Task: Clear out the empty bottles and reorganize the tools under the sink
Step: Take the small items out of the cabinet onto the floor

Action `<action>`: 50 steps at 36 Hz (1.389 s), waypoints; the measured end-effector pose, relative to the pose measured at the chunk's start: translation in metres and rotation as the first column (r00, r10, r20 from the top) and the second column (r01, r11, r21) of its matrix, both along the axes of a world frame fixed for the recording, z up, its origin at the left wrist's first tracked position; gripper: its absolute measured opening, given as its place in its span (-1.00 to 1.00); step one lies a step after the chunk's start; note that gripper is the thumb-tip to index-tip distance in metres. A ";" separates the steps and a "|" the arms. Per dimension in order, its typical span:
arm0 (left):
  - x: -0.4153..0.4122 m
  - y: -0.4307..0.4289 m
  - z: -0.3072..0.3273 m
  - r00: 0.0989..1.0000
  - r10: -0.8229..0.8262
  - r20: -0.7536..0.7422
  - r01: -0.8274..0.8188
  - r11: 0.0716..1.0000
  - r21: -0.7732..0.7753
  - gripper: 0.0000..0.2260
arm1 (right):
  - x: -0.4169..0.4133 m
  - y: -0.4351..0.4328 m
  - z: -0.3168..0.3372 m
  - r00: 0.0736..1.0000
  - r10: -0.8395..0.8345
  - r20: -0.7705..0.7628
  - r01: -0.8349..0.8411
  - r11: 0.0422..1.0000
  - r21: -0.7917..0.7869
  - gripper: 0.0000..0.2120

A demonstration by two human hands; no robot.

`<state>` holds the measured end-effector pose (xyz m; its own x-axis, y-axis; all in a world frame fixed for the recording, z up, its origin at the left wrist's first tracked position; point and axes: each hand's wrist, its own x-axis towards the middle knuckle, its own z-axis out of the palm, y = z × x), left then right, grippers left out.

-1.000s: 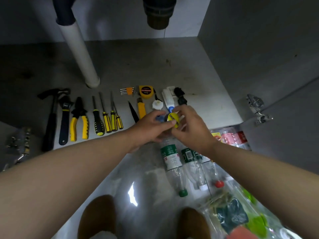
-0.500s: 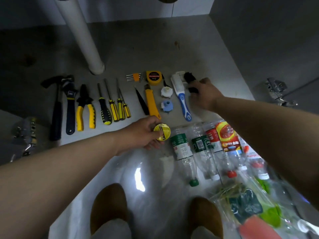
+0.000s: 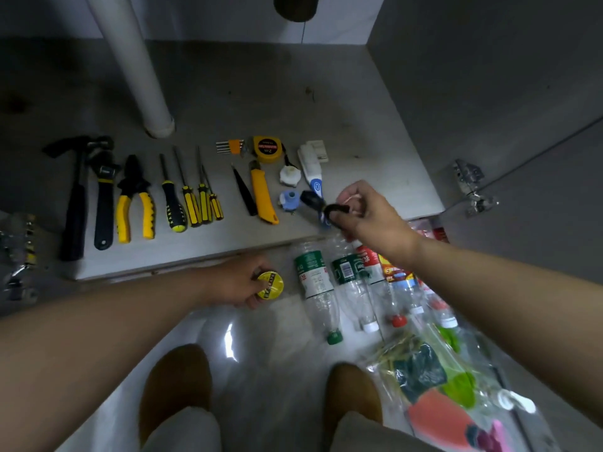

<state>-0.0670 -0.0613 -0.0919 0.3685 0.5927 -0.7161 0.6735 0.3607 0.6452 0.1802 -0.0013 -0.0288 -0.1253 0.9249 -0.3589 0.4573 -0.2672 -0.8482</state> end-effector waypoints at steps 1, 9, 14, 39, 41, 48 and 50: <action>-0.002 -0.001 -0.003 1.000 0.016 -0.003 -0.016 1.000 -0.003 -0.85 | -0.002 -0.006 0.001 0.994 0.027 -0.101 -0.040 0.991 -0.129 -0.81; -0.023 -0.007 -0.031 0.984 0.156 -0.087 -0.162 0.985 -0.064 -0.79 | -0.032 -0.031 -0.034 0.972 0.201 -0.118 -0.232 0.779 -0.583 -0.87; -0.034 -0.011 -0.042 0.907 0.414 -0.081 -0.420 0.905 -0.074 -0.90 | -0.066 -0.032 -0.080 0.978 0.169 0.123 -0.082 0.850 -0.521 -0.87; -0.012 -0.005 -0.038 0.630 0.775 0.049 -0.744 0.620 -0.250 -0.72 | -0.084 -0.035 -0.124 0.950 -0.103 0.295 0.205 0.918 -0.340 -0.72; -0.011 -0.005 -0.035 0.696 0.717 0.045 -0.689 0.684 -0.238 -0.80 | -0.079 -0.031 -0.111 0.969 0.075 0.236 0.046 0.881 -0.470 -0.82; 0.001 0.006 -0.007 0.969 0.240 -0.053 -0.245 0.956 -0.163 -0.85 | -0.058 -0.001 -0.050 0.898 0.259 0.355 -0.258 0.965 -0.050 -0.80; 0.010 0.010 0.003 0.979 0.203 0.030 -0.196 0.970 -0.147 -0.82 | -0.051 0.010 -0.043 0.891 0.078 0.448 -0.157 0.977 0.142 -0.86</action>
<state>-0.0572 -0.0509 -0.0886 0.2868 0.5508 -0.7838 0.5503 0.5749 0.6055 0.1290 0.0091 -0.0715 -0.1035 0.9650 -0.2411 0.8113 -0.0583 -0.5818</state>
